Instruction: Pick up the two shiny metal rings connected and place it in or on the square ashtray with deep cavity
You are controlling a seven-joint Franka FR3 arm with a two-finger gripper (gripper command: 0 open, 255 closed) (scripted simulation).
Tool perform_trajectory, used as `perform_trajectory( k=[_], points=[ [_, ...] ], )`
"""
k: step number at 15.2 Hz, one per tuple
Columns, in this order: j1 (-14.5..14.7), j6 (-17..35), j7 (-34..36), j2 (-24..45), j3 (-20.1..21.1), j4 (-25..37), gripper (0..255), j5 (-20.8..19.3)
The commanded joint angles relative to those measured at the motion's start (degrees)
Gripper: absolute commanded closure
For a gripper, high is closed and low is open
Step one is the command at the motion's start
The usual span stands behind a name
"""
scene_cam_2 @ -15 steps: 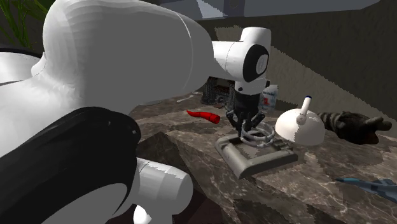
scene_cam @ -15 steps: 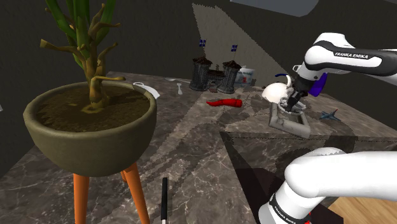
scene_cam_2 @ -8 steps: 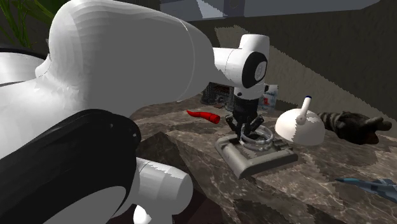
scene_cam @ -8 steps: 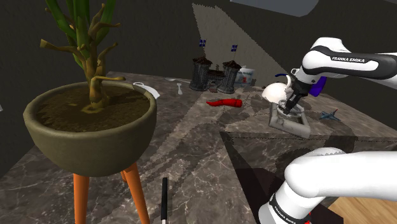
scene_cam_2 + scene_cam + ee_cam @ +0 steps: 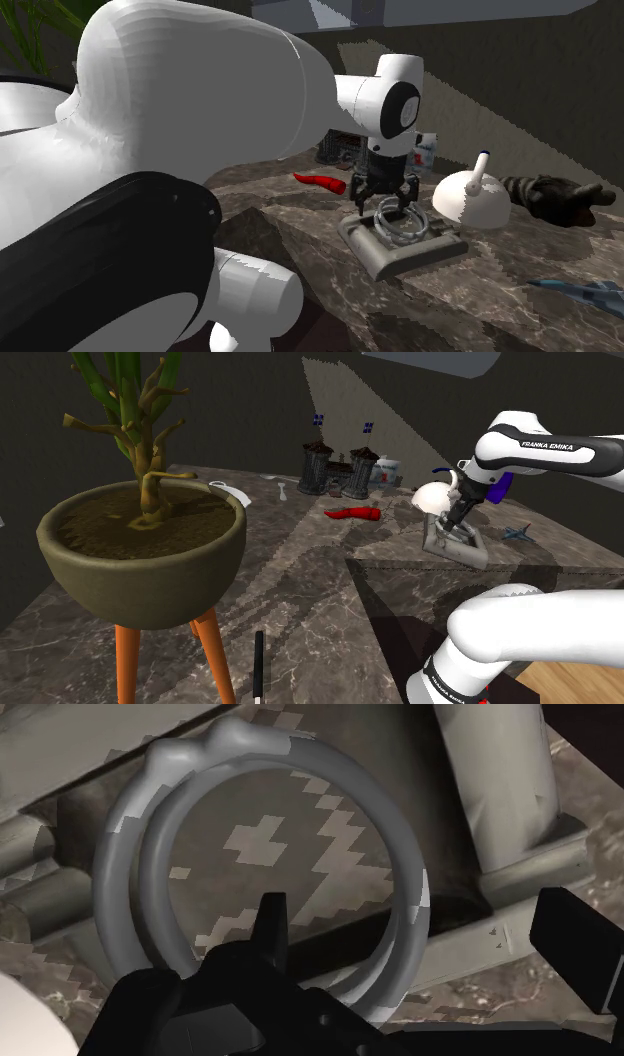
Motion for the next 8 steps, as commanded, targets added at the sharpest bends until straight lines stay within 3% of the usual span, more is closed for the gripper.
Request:
perform_trajectory(
  k=[1, 4, 8],
  points=[
    [0.2, -1.9, -0.1, -0.1, 0.6, 1.8, 0, 0.5],
    [0.7, -7.0, -0.5, 0.2, 2.1, 7.1, 0, 1.8],
    [0.6, -7.0, -0.5, 0.2, 2.1, 7.1, 0, 1.8]
  ],
)
